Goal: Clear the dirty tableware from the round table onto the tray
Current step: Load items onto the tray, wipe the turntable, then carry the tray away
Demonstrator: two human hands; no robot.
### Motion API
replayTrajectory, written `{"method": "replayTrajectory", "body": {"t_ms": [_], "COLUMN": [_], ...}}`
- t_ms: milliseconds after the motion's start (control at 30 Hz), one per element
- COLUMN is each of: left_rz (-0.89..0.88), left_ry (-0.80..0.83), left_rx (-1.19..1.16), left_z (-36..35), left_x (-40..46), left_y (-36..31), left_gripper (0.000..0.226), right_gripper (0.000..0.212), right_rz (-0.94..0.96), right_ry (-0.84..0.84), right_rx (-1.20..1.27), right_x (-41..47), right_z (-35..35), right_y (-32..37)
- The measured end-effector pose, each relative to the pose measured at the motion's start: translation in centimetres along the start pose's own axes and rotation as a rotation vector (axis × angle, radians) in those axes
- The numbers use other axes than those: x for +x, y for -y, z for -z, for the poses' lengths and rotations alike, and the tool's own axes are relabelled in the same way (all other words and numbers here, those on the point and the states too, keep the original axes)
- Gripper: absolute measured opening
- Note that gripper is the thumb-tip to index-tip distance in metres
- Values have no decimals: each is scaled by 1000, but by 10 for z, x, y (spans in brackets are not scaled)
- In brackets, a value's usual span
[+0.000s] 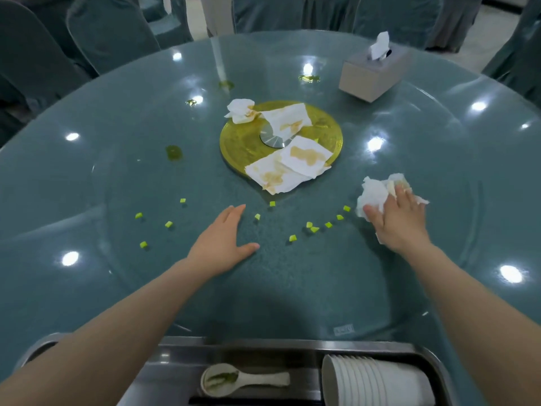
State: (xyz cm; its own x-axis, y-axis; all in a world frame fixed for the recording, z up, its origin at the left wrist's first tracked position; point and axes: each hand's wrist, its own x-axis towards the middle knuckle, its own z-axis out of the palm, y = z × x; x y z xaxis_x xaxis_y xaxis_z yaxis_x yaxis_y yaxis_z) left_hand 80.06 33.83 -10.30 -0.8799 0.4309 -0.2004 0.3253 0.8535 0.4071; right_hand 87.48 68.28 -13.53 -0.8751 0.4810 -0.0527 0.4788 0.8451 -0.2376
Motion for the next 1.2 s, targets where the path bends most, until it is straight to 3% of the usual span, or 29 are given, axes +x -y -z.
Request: {"method": "replayTrajectory", "body": {"t_ms": [100, 533, 700, 867, 1067, 1133, 1200], "left_rz": [-31, -58, -187, -247, -178, -117, -57], "left_ry": [18, 94, -160, -172, -231, -269, -285], "left_rx": [6, 229, 112, 239, -28, -106, -118], "left_z": [-1, -20, -19, -7, 9, 16, 21], "left_x": [23, 128, 118, 98, 41, 16, -10], "left_y": [-10, -60, -54, -49, -36, -23, -4], "left_gripper": [88, 68, 32, 15, 13, 12, 10], "right_gripper": [90, 72, 50, 42, 73, 61, 40], "right_rz": [108, 157, 158, 153, 119, 113, 73], "right_ry": [19, 22, 14, -32, 15, -25, -103], "right_rx": [60, 50, 38, 10, -24, 96, 377], "right_x": [-3, -13, -5, -2, -13, -20, -31], "right_z": [-6, -16, -14, -14, -10, -13, -14], "right_y": [-2, 3, -4, 2, 22, 31, 51]}}
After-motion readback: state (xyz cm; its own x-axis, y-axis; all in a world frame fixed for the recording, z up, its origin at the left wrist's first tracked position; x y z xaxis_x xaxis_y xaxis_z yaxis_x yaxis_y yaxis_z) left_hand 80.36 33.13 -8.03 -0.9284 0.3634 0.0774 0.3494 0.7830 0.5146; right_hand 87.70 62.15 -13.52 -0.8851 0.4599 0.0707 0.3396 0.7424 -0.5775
